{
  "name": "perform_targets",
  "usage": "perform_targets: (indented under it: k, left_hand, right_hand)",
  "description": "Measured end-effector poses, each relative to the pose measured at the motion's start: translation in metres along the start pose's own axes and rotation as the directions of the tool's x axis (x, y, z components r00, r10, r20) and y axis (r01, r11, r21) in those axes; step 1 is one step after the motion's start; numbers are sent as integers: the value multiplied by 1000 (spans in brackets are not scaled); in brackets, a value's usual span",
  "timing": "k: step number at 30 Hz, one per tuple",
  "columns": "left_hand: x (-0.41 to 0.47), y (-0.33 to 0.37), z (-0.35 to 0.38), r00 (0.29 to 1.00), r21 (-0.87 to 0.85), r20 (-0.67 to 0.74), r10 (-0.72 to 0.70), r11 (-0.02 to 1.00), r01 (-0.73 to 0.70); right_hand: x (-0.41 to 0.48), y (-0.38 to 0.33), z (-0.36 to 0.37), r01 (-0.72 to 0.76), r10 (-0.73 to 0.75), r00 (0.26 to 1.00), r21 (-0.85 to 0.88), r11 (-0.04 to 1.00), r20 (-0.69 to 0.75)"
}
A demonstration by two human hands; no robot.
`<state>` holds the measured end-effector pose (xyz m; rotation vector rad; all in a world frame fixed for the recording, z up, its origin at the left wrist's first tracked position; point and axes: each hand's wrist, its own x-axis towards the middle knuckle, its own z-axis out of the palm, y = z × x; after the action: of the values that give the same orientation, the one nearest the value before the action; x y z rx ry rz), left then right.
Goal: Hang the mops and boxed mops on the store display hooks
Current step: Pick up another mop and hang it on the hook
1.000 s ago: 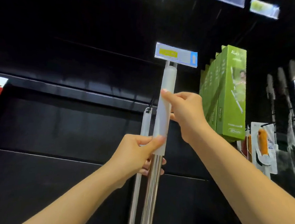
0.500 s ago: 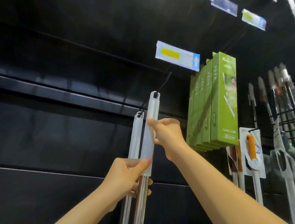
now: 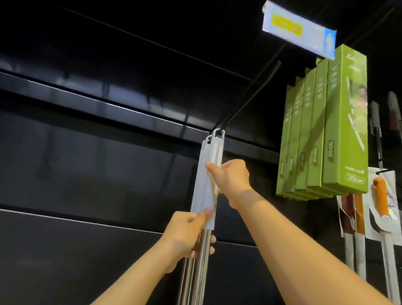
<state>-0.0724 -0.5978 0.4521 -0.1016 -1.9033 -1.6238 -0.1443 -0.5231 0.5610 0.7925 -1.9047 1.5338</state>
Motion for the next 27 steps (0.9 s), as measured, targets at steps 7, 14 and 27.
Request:
perform_targets:
  k: [7,14,27]
  left_hand:
    - [13,-12,-3,998,41,3,69,997,-69]
    - [14,-12,-2,999,33,12,36,999,-37]
    - [-4,1,-14,979,913,-127,158,403,54]
  right_hand:
    - [9,9,6,3,-3,1000,8,1000,4]
    - [9,10,11,3,-3,1000,-1,1000,-28]
    - [-28,6,-8,-28,53,992,-216,976,111]
